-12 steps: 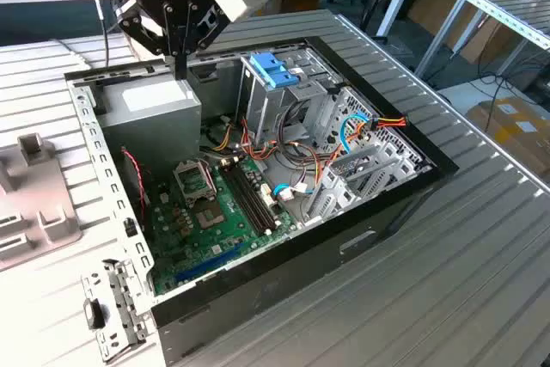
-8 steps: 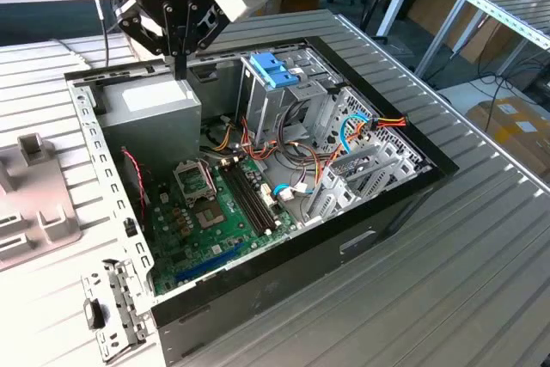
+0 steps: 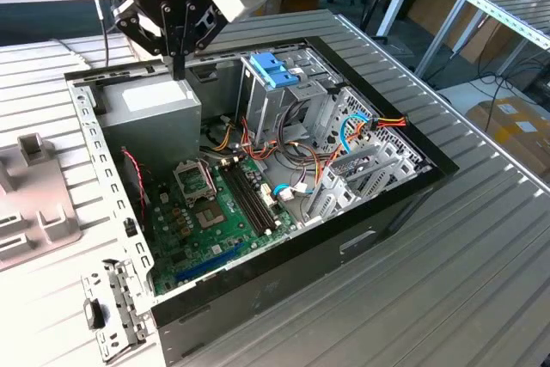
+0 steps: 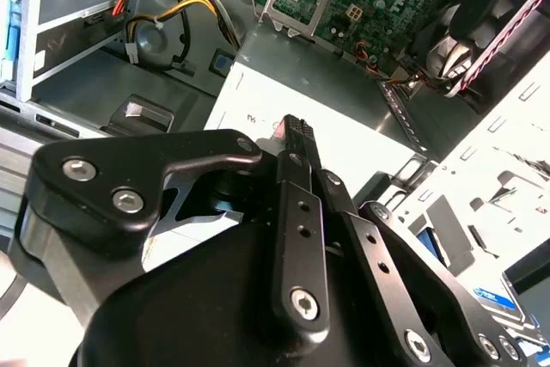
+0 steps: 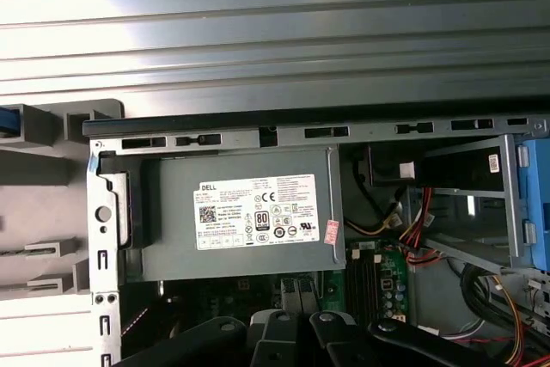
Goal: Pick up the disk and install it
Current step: 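Reach for the disk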
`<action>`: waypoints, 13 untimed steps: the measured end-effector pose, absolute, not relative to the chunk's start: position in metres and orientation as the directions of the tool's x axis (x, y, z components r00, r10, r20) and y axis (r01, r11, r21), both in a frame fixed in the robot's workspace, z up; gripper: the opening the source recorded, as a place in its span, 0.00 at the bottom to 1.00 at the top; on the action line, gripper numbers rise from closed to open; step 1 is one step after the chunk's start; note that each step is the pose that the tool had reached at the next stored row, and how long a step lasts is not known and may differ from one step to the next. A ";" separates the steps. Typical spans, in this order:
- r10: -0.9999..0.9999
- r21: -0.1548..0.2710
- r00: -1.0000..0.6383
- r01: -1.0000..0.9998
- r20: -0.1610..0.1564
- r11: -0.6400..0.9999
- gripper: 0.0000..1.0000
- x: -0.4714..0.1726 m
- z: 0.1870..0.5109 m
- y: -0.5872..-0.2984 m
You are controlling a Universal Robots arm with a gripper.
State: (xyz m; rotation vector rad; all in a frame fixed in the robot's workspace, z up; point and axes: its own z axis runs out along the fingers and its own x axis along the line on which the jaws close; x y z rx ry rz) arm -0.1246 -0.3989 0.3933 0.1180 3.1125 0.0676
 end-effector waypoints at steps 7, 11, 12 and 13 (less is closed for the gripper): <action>0.076 0.044 -0.997 0.075 -0.024 0.996 0.11 -0.126 0.393 -0.399; 0.076 0.044 -0.997 0.075 -0.024 0.996 0.11 -0.127 0.393 -0.399; 0.076 0.044 -0.997 0.075 -0.024 0.996 0.11 -0.127 0.393 -0.399; 0.076 0.044 -0.997 0.075 -0.024 0.996 0.11 -0.127 0.393 -0.399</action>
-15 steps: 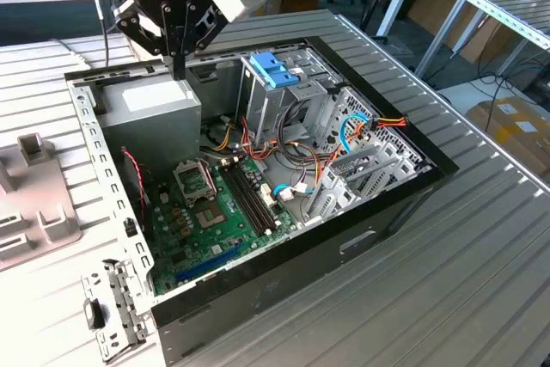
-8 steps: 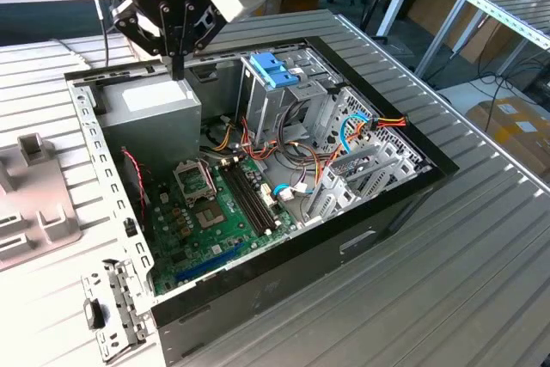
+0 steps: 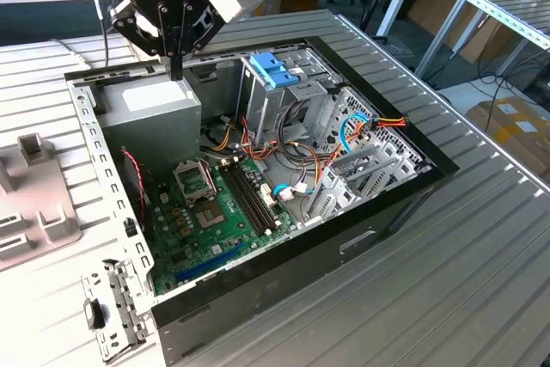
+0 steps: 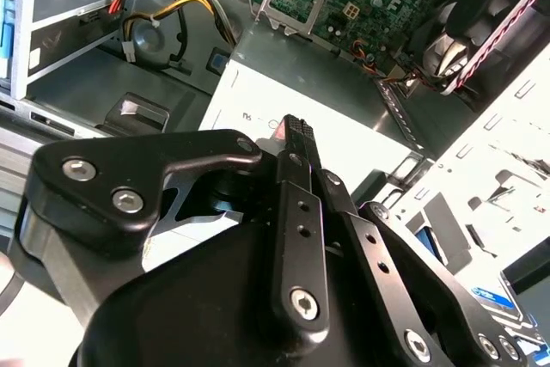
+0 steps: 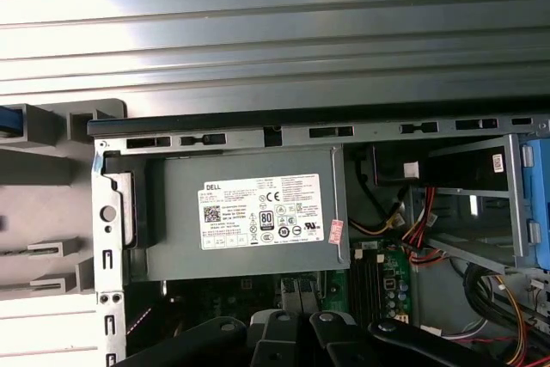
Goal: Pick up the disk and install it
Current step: 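Reach for the disk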
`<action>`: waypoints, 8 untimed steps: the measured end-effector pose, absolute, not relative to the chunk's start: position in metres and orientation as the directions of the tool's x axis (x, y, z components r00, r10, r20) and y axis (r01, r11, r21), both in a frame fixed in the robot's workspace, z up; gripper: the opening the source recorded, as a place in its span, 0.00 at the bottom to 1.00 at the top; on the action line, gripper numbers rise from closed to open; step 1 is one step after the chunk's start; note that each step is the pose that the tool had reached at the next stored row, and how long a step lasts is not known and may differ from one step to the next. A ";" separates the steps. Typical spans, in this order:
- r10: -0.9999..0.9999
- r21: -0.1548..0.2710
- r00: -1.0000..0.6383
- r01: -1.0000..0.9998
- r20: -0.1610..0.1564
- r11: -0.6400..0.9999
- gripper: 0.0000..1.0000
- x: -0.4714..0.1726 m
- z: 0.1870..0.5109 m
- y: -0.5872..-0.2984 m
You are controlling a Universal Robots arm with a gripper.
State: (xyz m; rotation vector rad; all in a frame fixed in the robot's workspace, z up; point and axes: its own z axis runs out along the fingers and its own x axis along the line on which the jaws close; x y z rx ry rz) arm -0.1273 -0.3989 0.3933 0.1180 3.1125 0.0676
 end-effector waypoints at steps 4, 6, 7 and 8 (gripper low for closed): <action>0.076 0.044 -0.997 0.075 -0.024 0.996 0.11 -0.128 0.393 -0.399; 0.076 0.044 -0.997 0.075 -0.024 0.996 0.11 -0.129 0.393 -0.399; 0.076 0.044 -0.997 0.075 -0.024 0.996 0.11 -0.129 0.393 -0.399; 0.076 0.044 -0.997 0.075 -0.024 0.996 0.11 -0.129 0.393 -0.399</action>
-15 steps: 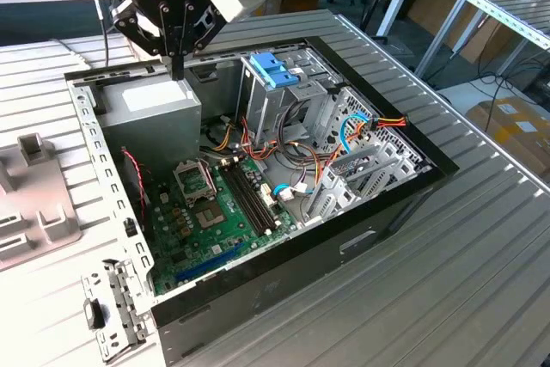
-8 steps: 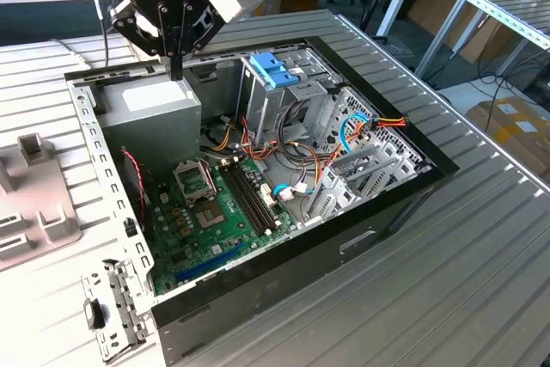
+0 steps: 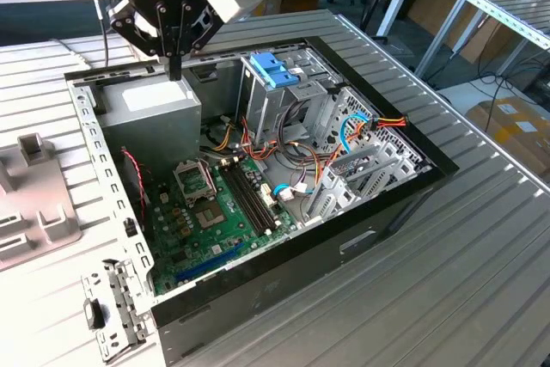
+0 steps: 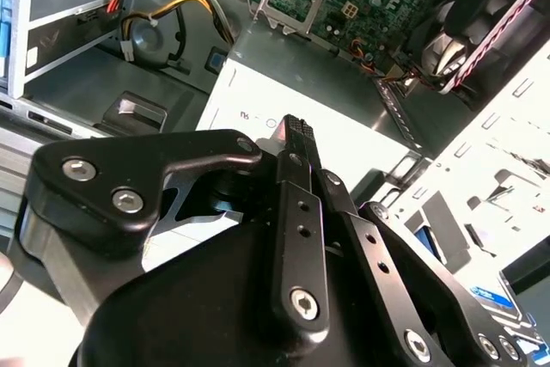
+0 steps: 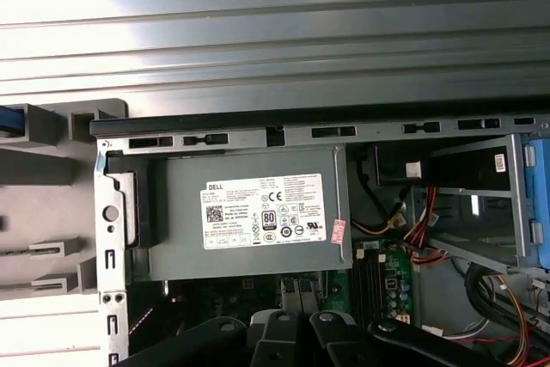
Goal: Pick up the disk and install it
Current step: 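Reach for the disk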
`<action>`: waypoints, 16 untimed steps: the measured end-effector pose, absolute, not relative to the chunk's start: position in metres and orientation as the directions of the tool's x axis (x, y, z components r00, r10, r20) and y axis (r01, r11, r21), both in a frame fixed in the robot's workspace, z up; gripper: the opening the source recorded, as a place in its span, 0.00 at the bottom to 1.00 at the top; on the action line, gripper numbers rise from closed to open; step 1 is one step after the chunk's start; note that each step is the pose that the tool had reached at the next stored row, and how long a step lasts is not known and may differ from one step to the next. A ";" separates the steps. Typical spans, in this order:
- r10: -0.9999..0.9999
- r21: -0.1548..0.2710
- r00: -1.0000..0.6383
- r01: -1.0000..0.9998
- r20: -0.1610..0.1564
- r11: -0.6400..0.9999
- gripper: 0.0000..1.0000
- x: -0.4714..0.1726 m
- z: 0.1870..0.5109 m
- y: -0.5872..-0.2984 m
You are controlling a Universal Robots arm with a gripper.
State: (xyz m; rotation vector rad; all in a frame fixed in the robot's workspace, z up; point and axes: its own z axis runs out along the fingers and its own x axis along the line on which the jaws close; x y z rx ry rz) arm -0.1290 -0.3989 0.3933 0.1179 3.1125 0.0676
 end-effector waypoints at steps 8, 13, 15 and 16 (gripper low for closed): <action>0.076 0.044 -0.997 0.075 -0.024 0.996 0.11 -0.131 0.393 -0.399; 0.076 0.044 -0.997 0.075 -0.024 0.996 0.11 -0.132 0.393 -0.399; 0.076 0.044 -0.997 0.075 -0.024 0.996 0.11 -0.132 0.393 -0.399; 0.076 0.044 -0.997 0.075 -0.024 0.996 0.11 -0.132 0.393 -0.399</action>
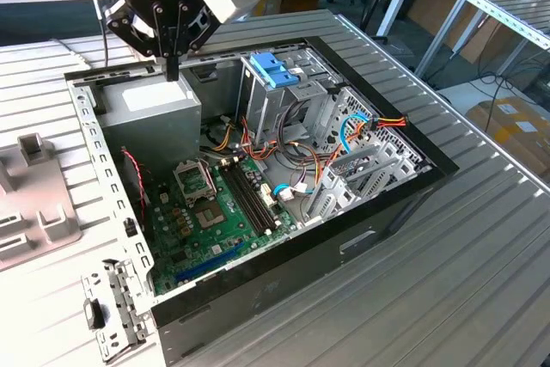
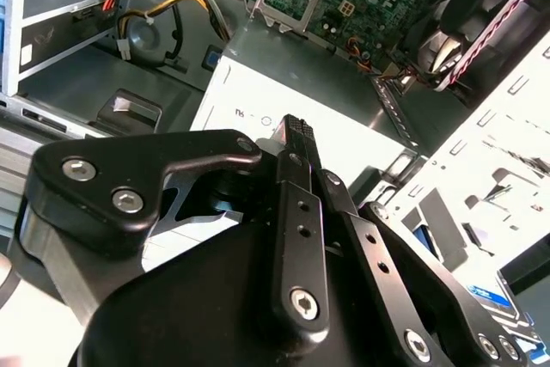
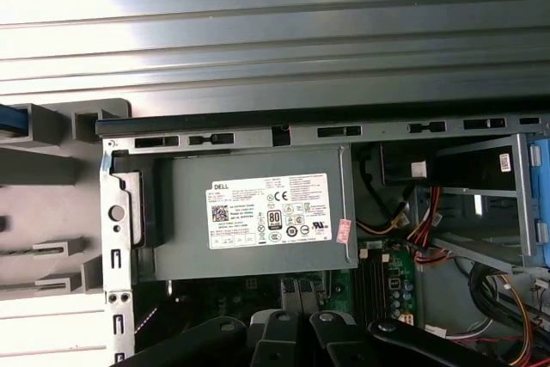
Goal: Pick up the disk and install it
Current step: 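Reach for the disk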
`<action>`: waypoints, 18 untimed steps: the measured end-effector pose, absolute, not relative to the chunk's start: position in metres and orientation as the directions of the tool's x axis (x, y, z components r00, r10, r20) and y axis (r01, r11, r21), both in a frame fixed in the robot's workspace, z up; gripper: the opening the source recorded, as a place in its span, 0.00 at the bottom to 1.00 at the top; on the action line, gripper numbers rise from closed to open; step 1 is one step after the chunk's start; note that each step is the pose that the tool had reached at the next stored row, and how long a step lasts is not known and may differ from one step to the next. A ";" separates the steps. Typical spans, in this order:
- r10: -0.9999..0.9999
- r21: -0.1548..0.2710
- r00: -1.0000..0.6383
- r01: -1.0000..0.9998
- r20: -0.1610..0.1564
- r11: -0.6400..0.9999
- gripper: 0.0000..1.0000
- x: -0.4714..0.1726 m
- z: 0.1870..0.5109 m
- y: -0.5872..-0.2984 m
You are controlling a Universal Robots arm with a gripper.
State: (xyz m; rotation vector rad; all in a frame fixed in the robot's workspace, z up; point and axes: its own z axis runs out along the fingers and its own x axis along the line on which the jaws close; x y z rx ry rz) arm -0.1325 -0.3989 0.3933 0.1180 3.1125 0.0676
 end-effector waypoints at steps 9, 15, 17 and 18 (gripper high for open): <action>0.076 0.044 -0.997 0.075 -0.024 0.996 0.11 -0.135 0.393 -0.399; 0.076 0.044 -0.997 0.075 -0.024 0.996 0.11 -0.136 0.393 -0.399; 0.076 0.044 -0.997 0.075 -0.024 0.996 0.11 -0.137 0.393 -0.399; 0.076 0.044 -0.997 0.075 -0.024 0.996 0.11 -0.137 0.393 -0.399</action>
